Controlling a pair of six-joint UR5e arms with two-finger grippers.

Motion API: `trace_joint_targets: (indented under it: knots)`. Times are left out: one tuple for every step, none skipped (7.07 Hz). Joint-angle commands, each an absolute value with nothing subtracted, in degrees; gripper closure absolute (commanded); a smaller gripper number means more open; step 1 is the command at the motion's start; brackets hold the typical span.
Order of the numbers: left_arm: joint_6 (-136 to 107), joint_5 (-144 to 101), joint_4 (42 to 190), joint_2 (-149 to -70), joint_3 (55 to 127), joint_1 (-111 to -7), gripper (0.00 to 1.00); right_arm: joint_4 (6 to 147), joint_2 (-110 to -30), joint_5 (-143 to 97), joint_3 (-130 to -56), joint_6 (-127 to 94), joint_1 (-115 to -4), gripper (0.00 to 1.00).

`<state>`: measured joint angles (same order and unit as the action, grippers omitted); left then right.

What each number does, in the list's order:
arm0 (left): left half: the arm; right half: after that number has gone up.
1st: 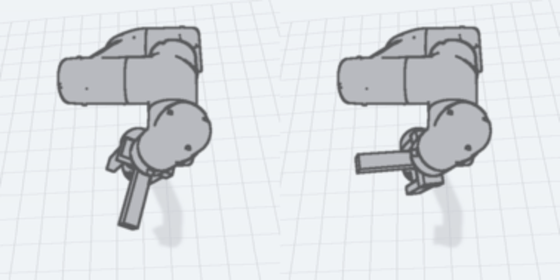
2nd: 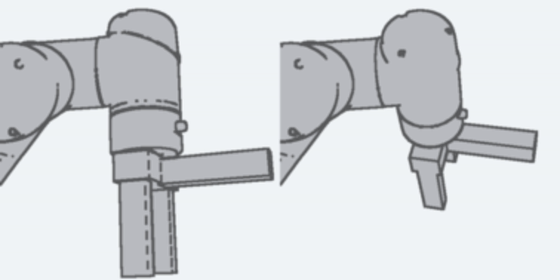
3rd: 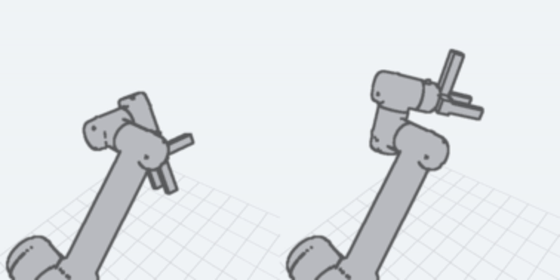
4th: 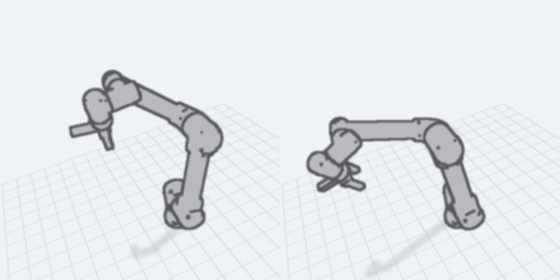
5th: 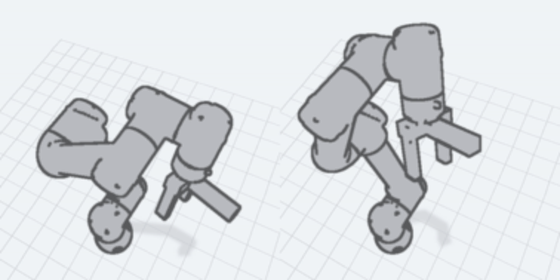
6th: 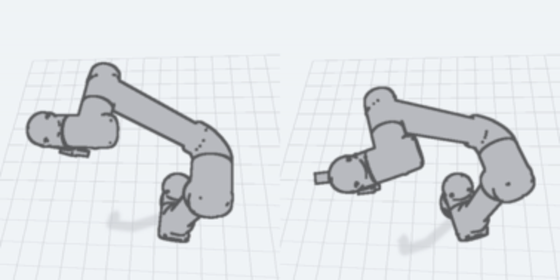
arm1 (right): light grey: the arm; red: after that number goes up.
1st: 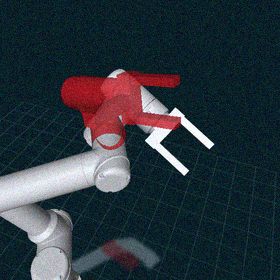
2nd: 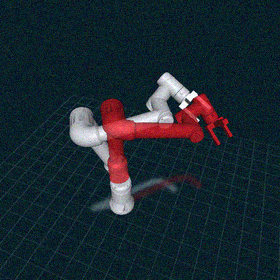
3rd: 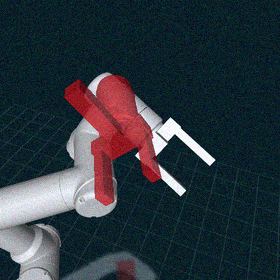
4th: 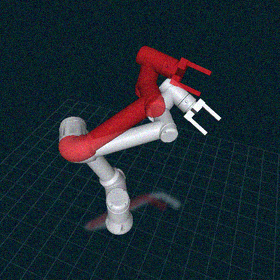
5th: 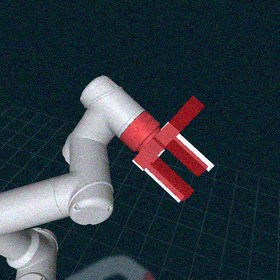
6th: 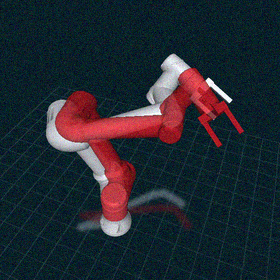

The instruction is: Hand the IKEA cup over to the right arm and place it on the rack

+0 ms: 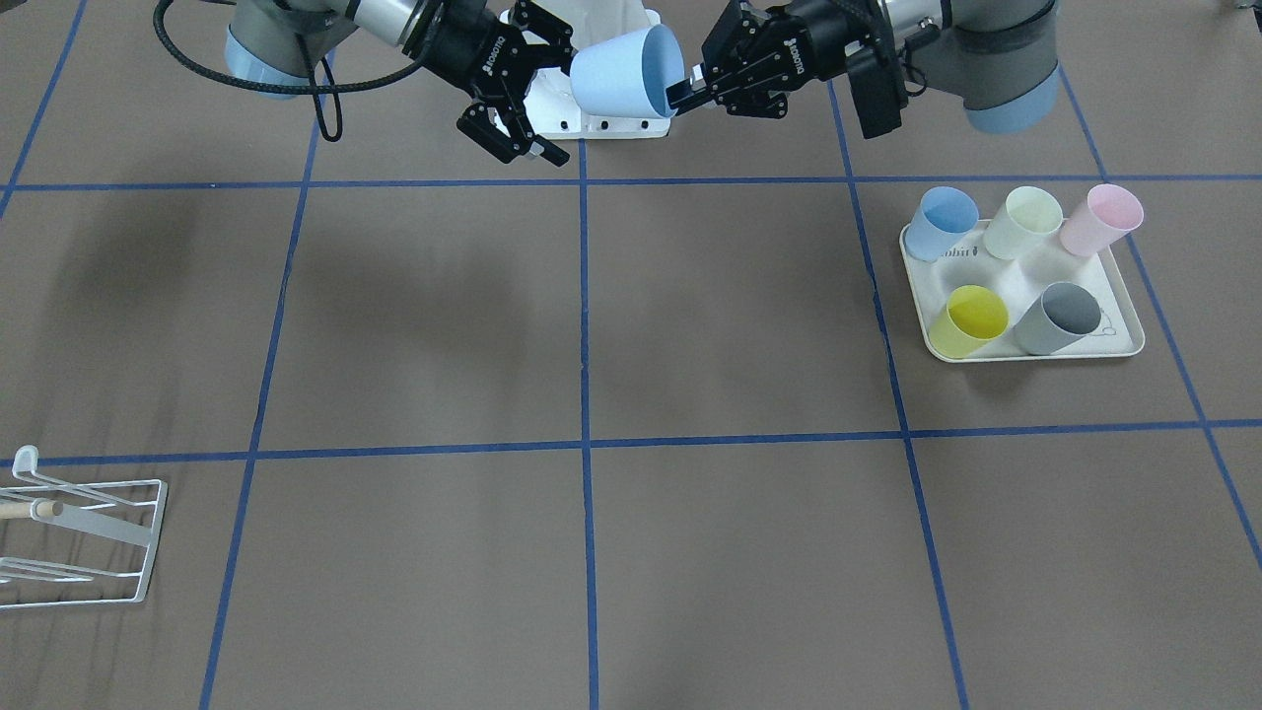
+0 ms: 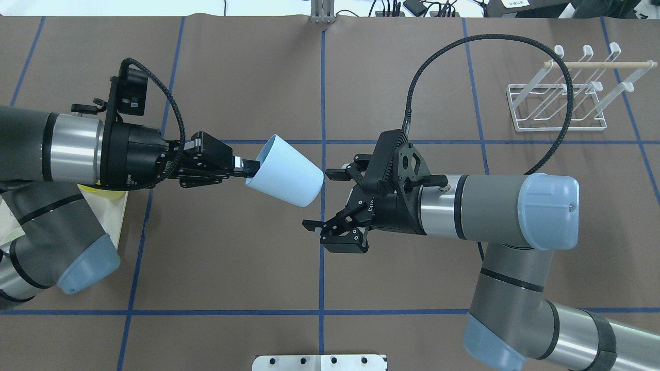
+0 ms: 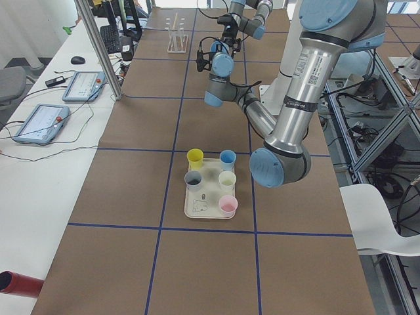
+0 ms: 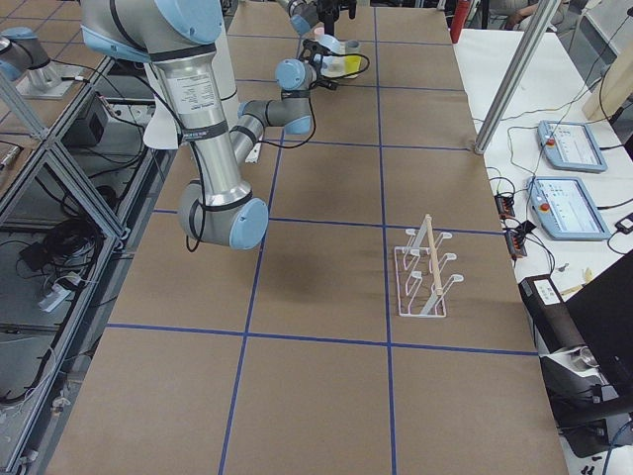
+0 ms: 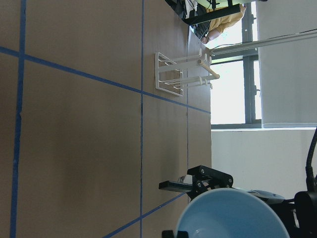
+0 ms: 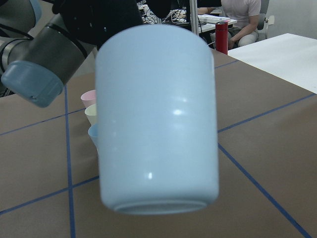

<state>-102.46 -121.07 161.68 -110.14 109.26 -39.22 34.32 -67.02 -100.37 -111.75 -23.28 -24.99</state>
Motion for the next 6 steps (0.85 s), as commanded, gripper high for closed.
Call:
trace_joint_targets:
  knots:
    - [-102.48, -119.36, 161.37, -111.18, 108.46, -37.71, 1.00, 34.36, -66.97, -100.28, -111.88, -23.29, -24.96, 0.02]
    - [-102.48, -119.01, 161.37, -111.18, 107.94, -37.71, 1.00, 34.37, -66.97, -100.28, -111.97, -23.29, -24.96, 0.02]
    - [-102.48, -118.83, 161.37, -111.18, 107.49, -37.44, 1.00, 34.37, -66.97, -100.28, -112.06, -23.29, -24.96, 0.02]
    - [-102.39, -118.22, 161.37, -111.18, 107.49, -36.83, 1.00, 34.28, -66.97, -100.28, -112.15, -23.20, -24.96, 0.02]
    - [-102.31, -118.13, 161.37, -111.09, 107.32, -36.48, 1.00, 34.28, -66.97, -100.28, -112.24, -23.29, -24.96, 0.02]
    - [-102.22, -117.43, 161.37, -111.18, 107.14, -36.39, 1.00, 34.28, -66.97, -100.02, -112.24, -23.29, -24.96, 0.02]
